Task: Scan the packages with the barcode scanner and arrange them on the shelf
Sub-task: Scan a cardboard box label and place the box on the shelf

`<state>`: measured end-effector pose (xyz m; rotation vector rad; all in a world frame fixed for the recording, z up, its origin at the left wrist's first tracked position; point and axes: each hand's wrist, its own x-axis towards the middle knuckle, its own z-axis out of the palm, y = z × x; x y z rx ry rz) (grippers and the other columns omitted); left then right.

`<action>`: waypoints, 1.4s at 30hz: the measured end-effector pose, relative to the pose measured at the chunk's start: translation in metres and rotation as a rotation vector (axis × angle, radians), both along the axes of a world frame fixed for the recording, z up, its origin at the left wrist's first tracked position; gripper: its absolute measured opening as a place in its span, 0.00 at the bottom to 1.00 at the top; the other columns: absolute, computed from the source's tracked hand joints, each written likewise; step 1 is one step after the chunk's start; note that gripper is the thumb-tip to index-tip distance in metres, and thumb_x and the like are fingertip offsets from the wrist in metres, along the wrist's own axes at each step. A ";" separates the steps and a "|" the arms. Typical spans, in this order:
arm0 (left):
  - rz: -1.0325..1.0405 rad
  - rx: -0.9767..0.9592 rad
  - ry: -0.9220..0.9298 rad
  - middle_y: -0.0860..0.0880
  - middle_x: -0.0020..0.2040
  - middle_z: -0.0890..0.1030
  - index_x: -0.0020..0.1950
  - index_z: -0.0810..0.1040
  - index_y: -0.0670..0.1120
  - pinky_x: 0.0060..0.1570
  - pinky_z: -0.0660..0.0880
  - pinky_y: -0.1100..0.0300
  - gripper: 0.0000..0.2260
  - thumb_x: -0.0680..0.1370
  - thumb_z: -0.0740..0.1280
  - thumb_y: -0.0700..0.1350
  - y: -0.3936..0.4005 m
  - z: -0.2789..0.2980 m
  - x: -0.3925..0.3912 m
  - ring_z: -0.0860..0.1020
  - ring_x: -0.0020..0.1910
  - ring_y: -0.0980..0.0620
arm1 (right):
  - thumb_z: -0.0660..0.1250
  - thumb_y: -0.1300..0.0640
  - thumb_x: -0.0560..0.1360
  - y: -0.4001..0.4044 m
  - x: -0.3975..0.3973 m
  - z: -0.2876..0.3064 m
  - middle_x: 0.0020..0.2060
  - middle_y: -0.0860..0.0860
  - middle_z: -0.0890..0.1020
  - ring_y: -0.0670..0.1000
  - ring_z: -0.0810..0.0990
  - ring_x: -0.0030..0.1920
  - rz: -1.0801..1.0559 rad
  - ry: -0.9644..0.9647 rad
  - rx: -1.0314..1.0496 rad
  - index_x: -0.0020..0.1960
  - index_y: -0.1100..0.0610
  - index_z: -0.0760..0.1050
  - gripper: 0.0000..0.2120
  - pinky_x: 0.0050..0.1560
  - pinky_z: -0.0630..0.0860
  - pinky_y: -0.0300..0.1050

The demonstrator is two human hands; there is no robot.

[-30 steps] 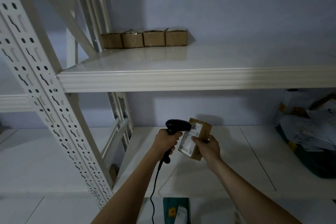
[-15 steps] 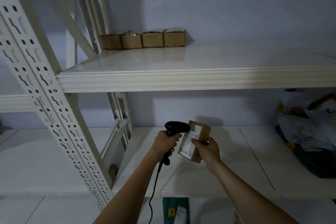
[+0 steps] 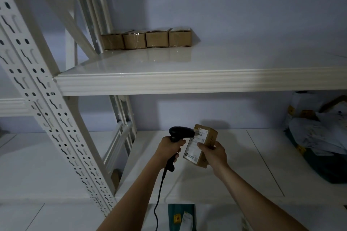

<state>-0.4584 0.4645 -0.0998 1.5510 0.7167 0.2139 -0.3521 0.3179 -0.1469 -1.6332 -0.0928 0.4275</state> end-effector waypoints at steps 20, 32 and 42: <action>-0.052 0.078 0.013 0.50 0.27 0.75 0.43 0.79 0.42 0.25 0.68 0.62 0.07 0.72 0.69 0.46 0.009 0.002 0.012 0.70 0.22 0.52 | 0.77 0.53 0.71 0.012 0.010 -0.007 0.52 0.51 0.84 0.52 0.83 0.51 0.018 -0.041 -0.056 0.57 0.51 0.76 0.17 0.51 0.81 0.50; 0.004 0.077 0.023 0.48 0.30 0.75 0.49 0.80 0.39 0.27 0.70 0.60 0.10 0.73 0.69 0.45 0.017 0.003 0.003 0.71 0.25 0.50 | 0.77 0.51 0.70 0.015 0.011 -0.009 0.51 0.50 0.84 0.51 0.83 0.50 0.030 -0.048 -0.071 0.58 0.51 0.76 0.19 0.48 0.80 0.46; 0.015 0.063 0.032 0.48 0.28 0.75 0.50 0.80 0.40 0.26 0.69 0.61 0.11 0.72 0.69 0.45 0.017 -0.003 0.003 0.70 0.24 0.50 | 0.77 0.53 0.71 0.015 0.010 -0.012 0.53 0.50 0.84 0.52 0.83 0.52 0.029 -0.023 -0.047 0.56 0.50 0.76 0.17 0.55 0.82 0.52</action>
